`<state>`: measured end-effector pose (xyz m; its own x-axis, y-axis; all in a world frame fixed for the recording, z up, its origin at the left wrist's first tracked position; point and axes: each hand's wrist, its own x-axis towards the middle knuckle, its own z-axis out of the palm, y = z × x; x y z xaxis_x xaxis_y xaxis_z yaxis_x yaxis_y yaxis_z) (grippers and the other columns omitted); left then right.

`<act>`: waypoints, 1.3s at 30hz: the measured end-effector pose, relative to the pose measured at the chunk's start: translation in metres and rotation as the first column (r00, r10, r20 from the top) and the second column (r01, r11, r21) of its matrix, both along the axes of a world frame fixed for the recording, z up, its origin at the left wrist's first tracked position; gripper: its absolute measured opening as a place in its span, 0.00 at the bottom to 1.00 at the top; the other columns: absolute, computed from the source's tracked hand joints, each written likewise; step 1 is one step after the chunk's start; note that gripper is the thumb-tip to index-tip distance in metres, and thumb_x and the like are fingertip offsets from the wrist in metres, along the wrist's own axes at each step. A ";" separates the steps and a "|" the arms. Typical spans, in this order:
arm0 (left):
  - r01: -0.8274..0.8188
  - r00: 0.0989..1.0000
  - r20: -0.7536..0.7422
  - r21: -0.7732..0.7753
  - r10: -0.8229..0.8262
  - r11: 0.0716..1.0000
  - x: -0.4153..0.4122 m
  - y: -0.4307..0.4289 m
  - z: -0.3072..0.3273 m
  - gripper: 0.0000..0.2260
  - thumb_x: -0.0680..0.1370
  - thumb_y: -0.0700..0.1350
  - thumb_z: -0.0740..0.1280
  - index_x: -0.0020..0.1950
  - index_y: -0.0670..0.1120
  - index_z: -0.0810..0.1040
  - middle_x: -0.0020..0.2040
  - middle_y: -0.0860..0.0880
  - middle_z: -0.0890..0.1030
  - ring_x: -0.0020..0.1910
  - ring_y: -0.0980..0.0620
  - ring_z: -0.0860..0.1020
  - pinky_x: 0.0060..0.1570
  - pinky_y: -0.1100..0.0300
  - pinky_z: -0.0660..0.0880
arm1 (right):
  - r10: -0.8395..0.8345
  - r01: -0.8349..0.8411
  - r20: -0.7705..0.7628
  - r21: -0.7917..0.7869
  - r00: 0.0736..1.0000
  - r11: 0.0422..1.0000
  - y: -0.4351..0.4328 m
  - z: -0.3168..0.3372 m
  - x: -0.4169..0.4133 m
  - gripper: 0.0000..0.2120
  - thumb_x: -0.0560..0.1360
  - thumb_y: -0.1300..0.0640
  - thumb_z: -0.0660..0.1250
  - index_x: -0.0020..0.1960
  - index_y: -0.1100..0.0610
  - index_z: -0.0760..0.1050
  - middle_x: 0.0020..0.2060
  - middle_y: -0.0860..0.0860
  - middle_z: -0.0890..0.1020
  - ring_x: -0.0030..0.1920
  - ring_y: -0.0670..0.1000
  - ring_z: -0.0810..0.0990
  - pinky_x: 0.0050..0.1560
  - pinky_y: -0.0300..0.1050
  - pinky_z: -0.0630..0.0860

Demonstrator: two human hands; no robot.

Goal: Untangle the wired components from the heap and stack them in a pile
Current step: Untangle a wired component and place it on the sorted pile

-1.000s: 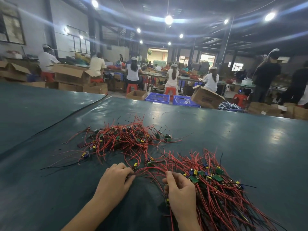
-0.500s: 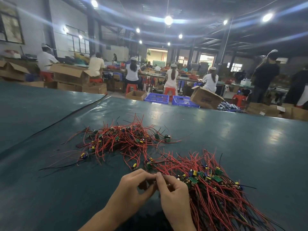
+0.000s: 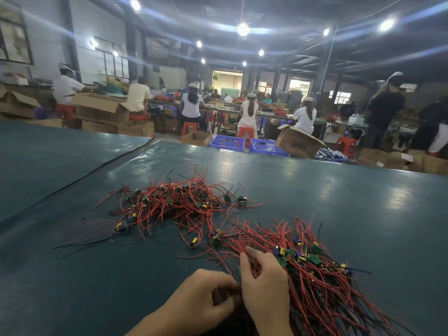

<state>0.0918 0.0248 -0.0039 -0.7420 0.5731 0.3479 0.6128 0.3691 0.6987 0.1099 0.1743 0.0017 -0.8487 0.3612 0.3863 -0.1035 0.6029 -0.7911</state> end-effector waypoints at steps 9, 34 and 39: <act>-0.447 0.890 -0.300 -0.430 0.343 0.784 -0.030 -0.027 -0.019 0.29 0.80 0.64 0.53 0.79 0.58 0.52 0.79 0.57 0.43 0.78 0.56 0.44 0.74 0.57 0.47 | 0.169 -0.161 -0.154 0.067 0.973 0.985 -0.017 -0.001 0.003 0.07 0.75 0.56 0.71 0.53 0.50 0.83 0.39 0.42 0.76 0.41 0.41 0.77 0.38 0.30 0.72; -0.577 0.807 -0.285 -0.194 0.517 0.794 -0.040 -0.037 -0.019 0.12 0.78 0.58 0.63 0.60 0.57 0.73 0.52 0.61 0.75 0.53 0.58 0.71 0.57 0.62 0.65 | 0.267 -0.272 0.058 0.094 0.962 0.958 -0.019 -0.007 0.002 0.08 0.78 0.51 0.66 0.54 0.48 0.82 0.42 0.41 0.79 0.43 0.41 0.78 0.46 0.35 0.75; -0.514 0.739 -0.430 0.141 0.520 0.846 -0.034 -0.032 -0.007 0.08 0.75 0.46 0.72 0.53 0.48 0.82 0.48 0.56 0.79 0.49 0.54 0.76 0.51 0.59 0.71 | 0.294 -0.285 0.070 -0.118 0.953 0.951 -0.021 -0.002 0.001 0.09 0.78 0.48 0.65 0.41 0.45 0.79 0.37 0.45 0.82 0.39 0.40 0.79 0.40 0.35 0.75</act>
